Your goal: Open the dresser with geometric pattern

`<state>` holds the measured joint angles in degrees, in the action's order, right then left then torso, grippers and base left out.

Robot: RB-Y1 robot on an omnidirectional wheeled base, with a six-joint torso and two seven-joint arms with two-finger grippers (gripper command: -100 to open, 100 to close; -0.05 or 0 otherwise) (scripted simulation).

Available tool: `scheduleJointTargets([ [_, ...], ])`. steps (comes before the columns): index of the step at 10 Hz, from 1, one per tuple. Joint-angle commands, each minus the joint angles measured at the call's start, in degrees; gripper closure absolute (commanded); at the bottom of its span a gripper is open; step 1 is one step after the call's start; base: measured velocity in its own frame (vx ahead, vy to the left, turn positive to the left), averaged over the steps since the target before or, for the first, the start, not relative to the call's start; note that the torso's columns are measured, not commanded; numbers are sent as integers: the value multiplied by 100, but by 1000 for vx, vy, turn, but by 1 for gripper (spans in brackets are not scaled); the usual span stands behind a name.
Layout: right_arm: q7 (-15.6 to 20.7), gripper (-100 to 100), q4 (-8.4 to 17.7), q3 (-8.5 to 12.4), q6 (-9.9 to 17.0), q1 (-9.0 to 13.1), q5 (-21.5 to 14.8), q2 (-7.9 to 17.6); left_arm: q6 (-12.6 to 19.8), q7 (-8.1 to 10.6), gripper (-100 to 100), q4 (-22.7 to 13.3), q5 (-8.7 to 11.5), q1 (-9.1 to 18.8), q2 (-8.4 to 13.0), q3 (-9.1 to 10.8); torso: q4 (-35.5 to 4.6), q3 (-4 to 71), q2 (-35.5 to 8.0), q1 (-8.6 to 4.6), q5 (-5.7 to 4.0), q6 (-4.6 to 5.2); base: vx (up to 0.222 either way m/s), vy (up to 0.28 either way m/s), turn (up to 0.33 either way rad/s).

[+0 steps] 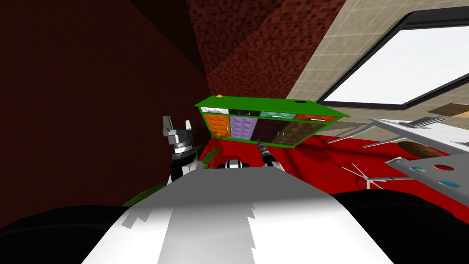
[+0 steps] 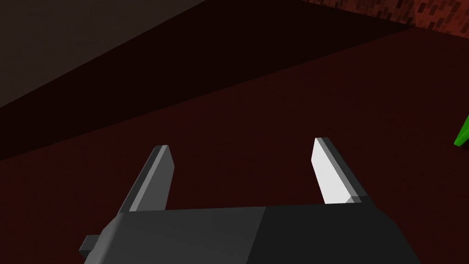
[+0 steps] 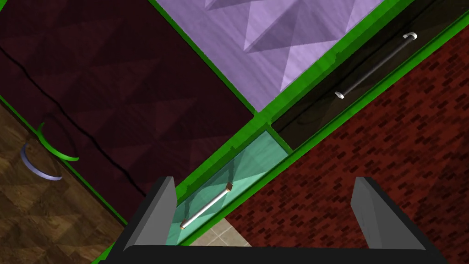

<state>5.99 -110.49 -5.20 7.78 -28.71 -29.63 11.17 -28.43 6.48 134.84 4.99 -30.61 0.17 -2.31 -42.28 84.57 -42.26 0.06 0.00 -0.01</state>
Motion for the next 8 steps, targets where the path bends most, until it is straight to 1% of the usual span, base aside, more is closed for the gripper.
scheduleJointTargets([
  [1, -9, -100, 57, -13, 244, -48, -335, 41, 0, 0, 0, 0, 0, 0, 0, 0, 0, 1, -2, -4, 1, 3, 15, 25, -3],
  [2, -7, -100, 287, -36, 556, -21, -562, 57, 0, 0, 0, 0, 0, 0, 0, 0, -1, -2, -5, -16, -2, 2, 24, 20, 63],
  [4, -7, -100, 308, -36, 597, -21, -795, 57, 0, 0, 0, 0, 0, 0, 1, 1, 0, 1, -1, -11, -2, 2, 21, 12, 26],
  [5, -4, -100, 564, -60, 848, 9, -1020, 67, 0, 0, 0, 0, 0, 0, 1, 1, -1, -1, -5, -7, 0, 2, 35, 21, 73],
  [6, -4, -100, 564, -60, 956, 9, -1199, 67, 0, 0, 0, 0, 0, 0, 0, 0, 0, 1, 1, -2, 0, 1, 38, 36, 39],
  [7, -4, -100, 564, -60, 956, 9, -1262, 67, 0, 0, 0, 0, 0, 0, 0, 0, 1, 2, 1, 1, 2, 2, 27, 37, -5],
  [8, 2, -100, 823, -84, 1210, 42, -1492, 73, 0, 0, 0, 0, 0, 0, 0, 0, -1, 0, -3, -2, 1, 2, 44, 32, 76],
])
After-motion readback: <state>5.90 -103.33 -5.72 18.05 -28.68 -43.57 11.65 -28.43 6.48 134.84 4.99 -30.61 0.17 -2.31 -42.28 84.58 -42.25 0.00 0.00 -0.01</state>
